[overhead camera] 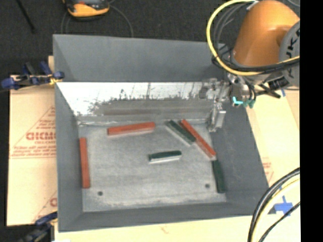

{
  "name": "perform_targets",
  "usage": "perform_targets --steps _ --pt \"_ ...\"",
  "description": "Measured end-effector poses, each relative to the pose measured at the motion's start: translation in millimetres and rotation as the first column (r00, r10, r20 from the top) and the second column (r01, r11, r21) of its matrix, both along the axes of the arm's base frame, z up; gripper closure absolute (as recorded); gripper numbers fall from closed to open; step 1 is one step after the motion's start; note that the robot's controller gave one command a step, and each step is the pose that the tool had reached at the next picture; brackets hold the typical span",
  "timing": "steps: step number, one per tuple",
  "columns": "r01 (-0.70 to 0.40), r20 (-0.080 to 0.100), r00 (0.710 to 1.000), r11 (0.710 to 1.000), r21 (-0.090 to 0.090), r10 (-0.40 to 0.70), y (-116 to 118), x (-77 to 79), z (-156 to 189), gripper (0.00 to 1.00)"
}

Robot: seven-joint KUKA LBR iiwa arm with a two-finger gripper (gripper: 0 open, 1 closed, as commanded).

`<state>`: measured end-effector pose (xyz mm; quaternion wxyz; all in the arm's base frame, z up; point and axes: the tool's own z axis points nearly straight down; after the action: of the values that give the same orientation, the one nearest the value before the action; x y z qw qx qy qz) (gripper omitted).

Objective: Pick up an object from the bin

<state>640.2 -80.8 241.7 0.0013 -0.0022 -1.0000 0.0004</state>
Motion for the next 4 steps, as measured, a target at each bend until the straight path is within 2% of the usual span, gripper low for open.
perform_targets --steps 1,2,3,4 --pt "-0.001 0.008 1.0 1.0 -0.001 0.001 0.0 1.4 5.0 0.0" --pt "0.009 0.015 1.0 1.0 -0.002 -0.009 -5.5 -6.4 -38.8 0.0" --pt "-0.017 0.007 1.0 1.0 -0.001 0.017 -0.8 -19.1 -123.7 1.0" --pt "-0.019 0.007 1.0 1.0 -0.001 0.019 -0.7 -19.1 -123.7 0.0"
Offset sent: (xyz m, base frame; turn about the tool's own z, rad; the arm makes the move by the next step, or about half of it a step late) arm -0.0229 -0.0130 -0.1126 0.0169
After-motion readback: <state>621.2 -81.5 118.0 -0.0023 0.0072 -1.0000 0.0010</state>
